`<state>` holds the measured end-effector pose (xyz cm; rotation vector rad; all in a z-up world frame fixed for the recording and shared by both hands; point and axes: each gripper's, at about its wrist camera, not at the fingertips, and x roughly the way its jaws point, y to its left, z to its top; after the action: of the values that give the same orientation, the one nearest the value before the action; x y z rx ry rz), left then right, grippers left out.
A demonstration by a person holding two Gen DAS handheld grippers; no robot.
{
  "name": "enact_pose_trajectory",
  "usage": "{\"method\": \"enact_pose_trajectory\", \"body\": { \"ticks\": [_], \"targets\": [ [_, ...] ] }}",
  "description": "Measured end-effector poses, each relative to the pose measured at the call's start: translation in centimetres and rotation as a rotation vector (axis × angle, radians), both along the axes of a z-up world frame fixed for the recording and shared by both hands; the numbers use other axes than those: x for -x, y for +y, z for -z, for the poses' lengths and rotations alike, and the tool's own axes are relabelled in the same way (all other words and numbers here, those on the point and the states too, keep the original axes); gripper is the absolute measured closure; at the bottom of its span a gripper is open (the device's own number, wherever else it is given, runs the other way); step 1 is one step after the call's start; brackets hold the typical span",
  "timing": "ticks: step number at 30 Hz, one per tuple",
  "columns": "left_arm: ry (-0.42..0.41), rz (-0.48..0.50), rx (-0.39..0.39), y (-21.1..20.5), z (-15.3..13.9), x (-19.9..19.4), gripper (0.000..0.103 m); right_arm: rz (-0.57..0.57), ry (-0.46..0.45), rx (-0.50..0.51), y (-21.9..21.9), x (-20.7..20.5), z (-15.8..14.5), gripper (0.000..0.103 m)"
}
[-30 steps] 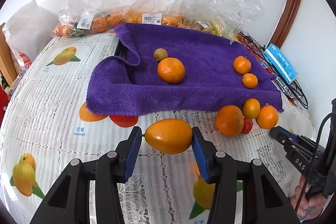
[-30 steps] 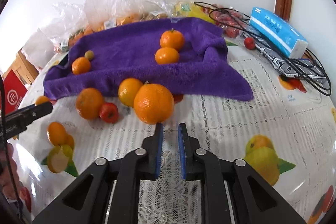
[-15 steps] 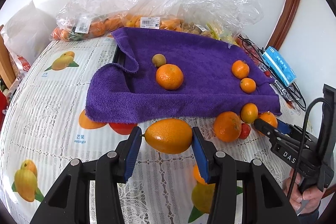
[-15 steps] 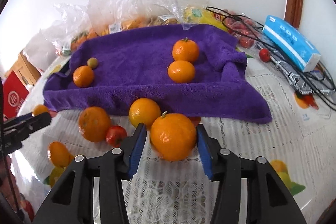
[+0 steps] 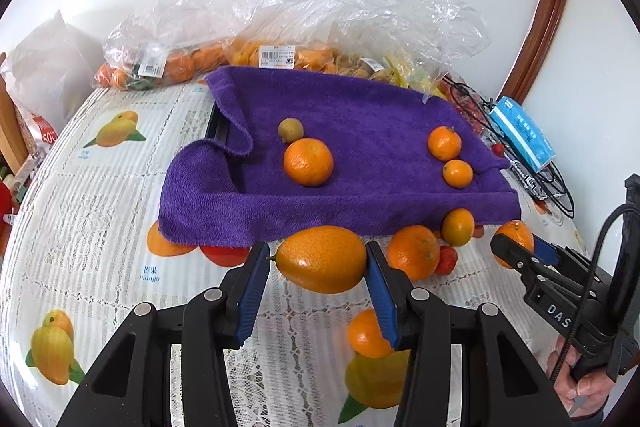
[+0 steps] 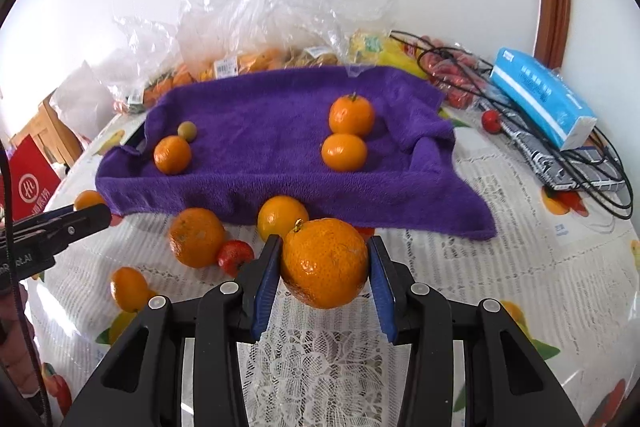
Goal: Organize fruits
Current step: 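Carry both fruits over the purple towel and open both tools to release them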
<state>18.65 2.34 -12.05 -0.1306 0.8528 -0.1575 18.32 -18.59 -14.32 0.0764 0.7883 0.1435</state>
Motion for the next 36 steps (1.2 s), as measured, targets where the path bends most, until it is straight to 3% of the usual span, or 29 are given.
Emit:
{"method": "enact_pose_trajectory", "body": {
  "ticks": [6,12,19,28,33,36],
  "targets": [
    [-0.019,-0.005,0.009,-0.3,-1.0,-1.2,0.057,0.005,-0.056,-0.008,-0.7,-0.5,-2.5,0.061],
    [-0.028,-0.038,-0.002,-0.3,-1.8,-4.8,0.057,-0.003,-0.086,-0.02,-0.7,-4.4,-4.1,0.061],
    [0.02,-0.114,-0.023,1.9,-0.3,-8.0,0.057,-0.087,-0.06,-0.017,2.2,-8.6,-2.8,0.061],
    [0.036,-0.109,-0.043,1.8,1.5,-8.9,0.057,-0.139,0.013,0.041,4.6,-10.5,0.6,0.06],
    [0.042,-0.111,-0.006,2.0,1.5,-9.0,0.057,-0.131,0.013,0.034,3.9,-10.1,0.2,0.06],
    [0.052,-0.1,0.001,1.9,1.5,-9.1,0.053,-0.118,-0.007,0.034,2.9,-9.0,-1.0,0.053]
  ]
}}
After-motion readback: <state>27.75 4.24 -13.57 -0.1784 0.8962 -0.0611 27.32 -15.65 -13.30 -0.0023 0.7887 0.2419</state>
